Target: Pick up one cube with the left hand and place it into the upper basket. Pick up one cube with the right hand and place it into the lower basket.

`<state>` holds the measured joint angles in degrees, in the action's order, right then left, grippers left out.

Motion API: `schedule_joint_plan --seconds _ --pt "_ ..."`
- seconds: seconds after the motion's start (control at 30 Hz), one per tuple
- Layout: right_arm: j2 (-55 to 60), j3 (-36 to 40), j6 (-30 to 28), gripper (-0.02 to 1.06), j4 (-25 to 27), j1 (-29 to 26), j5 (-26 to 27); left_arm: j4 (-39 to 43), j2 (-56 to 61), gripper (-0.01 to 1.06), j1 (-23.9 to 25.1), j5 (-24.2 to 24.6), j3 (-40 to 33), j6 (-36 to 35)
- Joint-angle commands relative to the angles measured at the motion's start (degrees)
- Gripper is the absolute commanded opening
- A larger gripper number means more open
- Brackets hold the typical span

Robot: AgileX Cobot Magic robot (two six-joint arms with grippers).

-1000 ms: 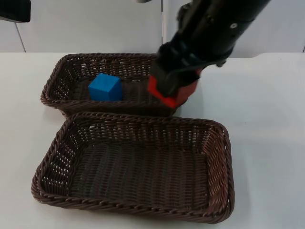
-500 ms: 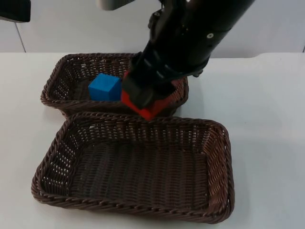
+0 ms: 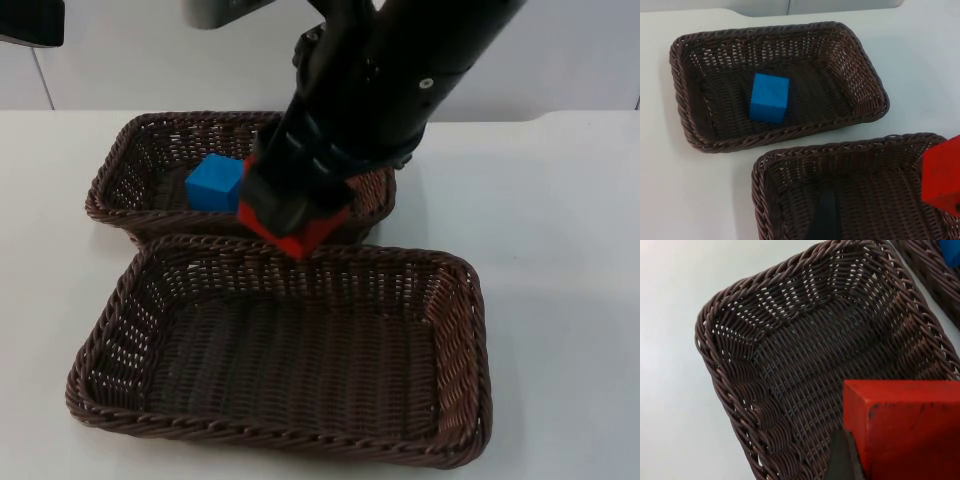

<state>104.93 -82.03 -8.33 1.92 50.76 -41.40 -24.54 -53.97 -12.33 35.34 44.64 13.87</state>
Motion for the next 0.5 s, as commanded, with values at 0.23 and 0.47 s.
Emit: schedule_joint_plan --seconds 0.23,0.47 --pt "7.93 -0.24 -0.24 0.0 0.34 0.31 1.45 0.06 0.35 0.69 -0.31 -0.01 -0.15 -0.19" --pt "12.76 -0.24 -0.24 0.0 0.13 0.31 3.84 0.06 0.35 0.69 -0.31 -0.01 -0.15 -0.19"
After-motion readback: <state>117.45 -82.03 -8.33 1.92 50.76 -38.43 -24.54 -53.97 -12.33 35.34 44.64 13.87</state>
